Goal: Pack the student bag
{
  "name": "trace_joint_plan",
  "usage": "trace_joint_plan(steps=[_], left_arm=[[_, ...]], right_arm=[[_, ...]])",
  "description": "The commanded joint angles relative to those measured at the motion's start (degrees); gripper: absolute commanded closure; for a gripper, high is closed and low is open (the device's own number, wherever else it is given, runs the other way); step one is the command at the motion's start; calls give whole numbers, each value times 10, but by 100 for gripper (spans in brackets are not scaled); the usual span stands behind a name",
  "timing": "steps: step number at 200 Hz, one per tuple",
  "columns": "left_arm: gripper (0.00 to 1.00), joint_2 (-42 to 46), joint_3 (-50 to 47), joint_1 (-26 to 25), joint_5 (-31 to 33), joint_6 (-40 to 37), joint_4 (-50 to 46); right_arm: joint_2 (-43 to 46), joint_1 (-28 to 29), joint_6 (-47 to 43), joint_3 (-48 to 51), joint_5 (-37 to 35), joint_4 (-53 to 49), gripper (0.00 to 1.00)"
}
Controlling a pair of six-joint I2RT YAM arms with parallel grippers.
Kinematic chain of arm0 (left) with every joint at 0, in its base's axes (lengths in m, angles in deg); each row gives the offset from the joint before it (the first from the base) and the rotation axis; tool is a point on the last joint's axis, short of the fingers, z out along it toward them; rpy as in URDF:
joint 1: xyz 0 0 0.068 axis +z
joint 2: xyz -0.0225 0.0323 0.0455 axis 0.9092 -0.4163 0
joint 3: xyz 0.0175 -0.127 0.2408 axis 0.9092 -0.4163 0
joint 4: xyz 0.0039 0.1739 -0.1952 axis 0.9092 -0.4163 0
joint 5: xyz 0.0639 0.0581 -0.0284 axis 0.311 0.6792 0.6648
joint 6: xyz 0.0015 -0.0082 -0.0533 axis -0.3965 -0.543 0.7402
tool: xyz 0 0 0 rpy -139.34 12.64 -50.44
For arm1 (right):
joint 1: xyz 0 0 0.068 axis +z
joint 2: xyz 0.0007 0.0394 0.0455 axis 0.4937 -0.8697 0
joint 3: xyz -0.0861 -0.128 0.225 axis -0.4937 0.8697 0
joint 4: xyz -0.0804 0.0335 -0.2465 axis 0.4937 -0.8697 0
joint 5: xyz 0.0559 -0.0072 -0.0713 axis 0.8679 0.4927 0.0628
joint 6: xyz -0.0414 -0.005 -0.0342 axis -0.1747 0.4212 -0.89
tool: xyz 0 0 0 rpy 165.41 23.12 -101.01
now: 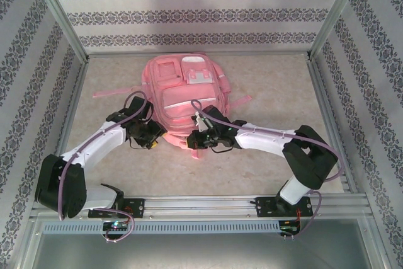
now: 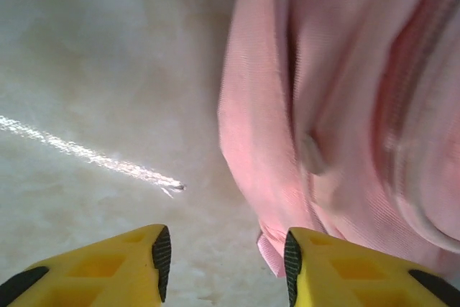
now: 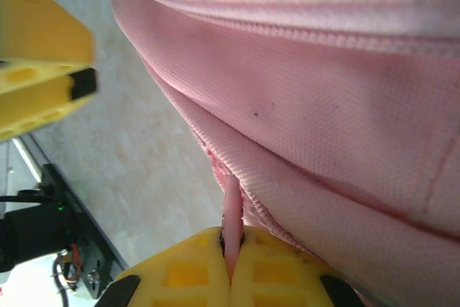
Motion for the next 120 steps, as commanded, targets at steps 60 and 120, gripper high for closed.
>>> trace_joint_plan(steps=[60, 120], left_arm=[[66, -68, 79, 11, 11, -12, 70], [67, -92, 65, 10, -9, -7, 95]], right_arm=[[11, -6, 22, 16, 38, 35, 100], [19, -7, 25, 22, 38, 43, 100]])
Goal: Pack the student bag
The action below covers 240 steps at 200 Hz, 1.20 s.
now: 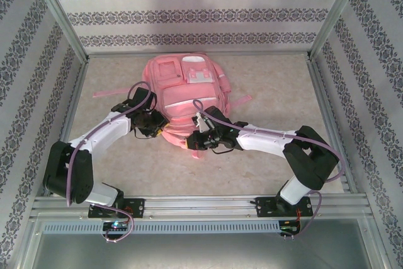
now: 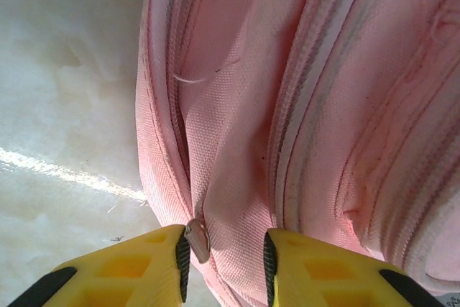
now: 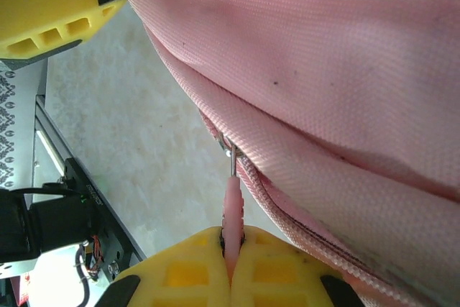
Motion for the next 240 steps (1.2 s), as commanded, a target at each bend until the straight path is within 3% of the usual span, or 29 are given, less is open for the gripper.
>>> trace_joint_plan(steps=[1, 24, 77, 128, 182, 223, 233, 240], left_arm=[[67, -17, 0, 4, -12, -2, 52], [70, -23, -3, 3, -4, -5, 56], [100, -38, 31, 6, 35, -34, 24], [100, -35, 41, 27, 47, -49, 5], [100, -35, 48, 37, 48, -62, -7], [100, -32, 63, 51, 49, -77, -29], [95, -31, 73, 56, 49, -85, -42], [84, -29, 83, 59, 49, -93, -57]], right_arm=[[16, -5, 6, 2, 10, 13, 100], [12, -7, 8, -4, 13, 17, 100], [16, -17, -3, -6, -12, -21, 100], [27, -53, -59, -18, -43, -146, 100], [44, -86, -103, -25, -47, -207, 100], [47, -65, -131, -40, -23, -213, 100], [44, -47, -133, -50, -16, -206, 100], [40, -33, -134, -61, -16, -205, 100]])
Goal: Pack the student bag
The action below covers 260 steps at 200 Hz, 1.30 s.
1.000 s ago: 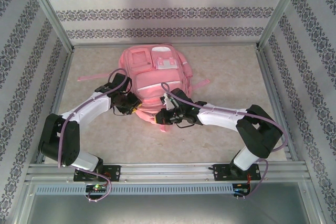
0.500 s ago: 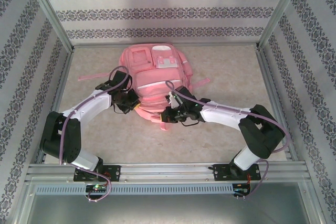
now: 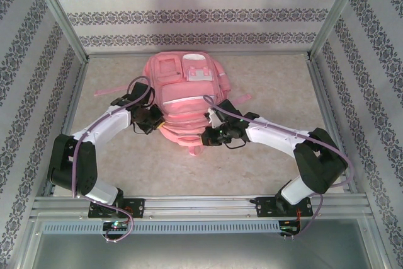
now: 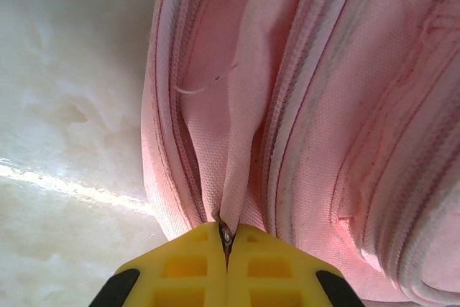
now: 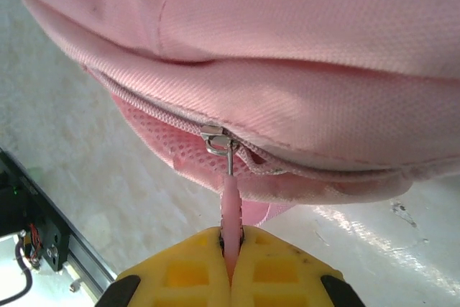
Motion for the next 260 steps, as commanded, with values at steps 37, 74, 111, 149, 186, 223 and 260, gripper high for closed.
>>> trace_joint_plan(steps=[37, 74, 111, 149, 186, 223, 260], left_arm=[[49, 71, 57, 40, 45, -34, -111], [45, 174, -37, 41, -2, 57, -108], [44, 215, -135, 32, -41, 128, -22], [43, 173, -117, 12, -39, 126, 20], [48, 138, -104, 1, -41, 132, 54], [49, 95, -104, -7, -41, 141, 89], [68, 42, -53, -7, -35, 100, 68]], right_arm=[[-41, 69, 29, -85, 2, 14, 100], [-89, 83, 78, -120, 12, 61, 100], [-122, 104, 79, -161, 16, 70, 100], [-138, 111, 86, -172, 26, 78, 100], [-134, 111, 92, -161, 22, 88, 100], [-131, 111, 99, -150, 21, 99, 100], [-127, 111, 96, -140, 8, 93, 100]])
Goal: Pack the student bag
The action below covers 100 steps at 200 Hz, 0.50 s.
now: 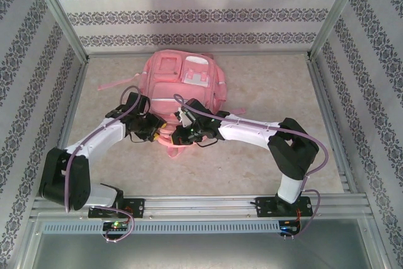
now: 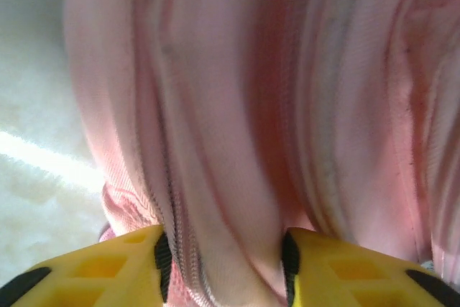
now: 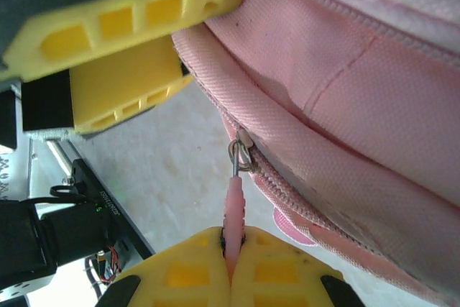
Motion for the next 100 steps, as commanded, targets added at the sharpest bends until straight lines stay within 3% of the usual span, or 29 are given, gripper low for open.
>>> trace_joint_plan(steps=[1, 36, 100], left_arm=[[68, -25, 43, -4, 4, -23, 7], [100, -28, 60, -2, 30, -39, -24], [100, -12, 71, 12, 32, -61, -75]], right_arm=[[8, 6, 1, 8, -2, 23, 100], [38, 6, -11, 41, -66, -16, 100], [120, -24, -10, 133, -156, -36, 100]])
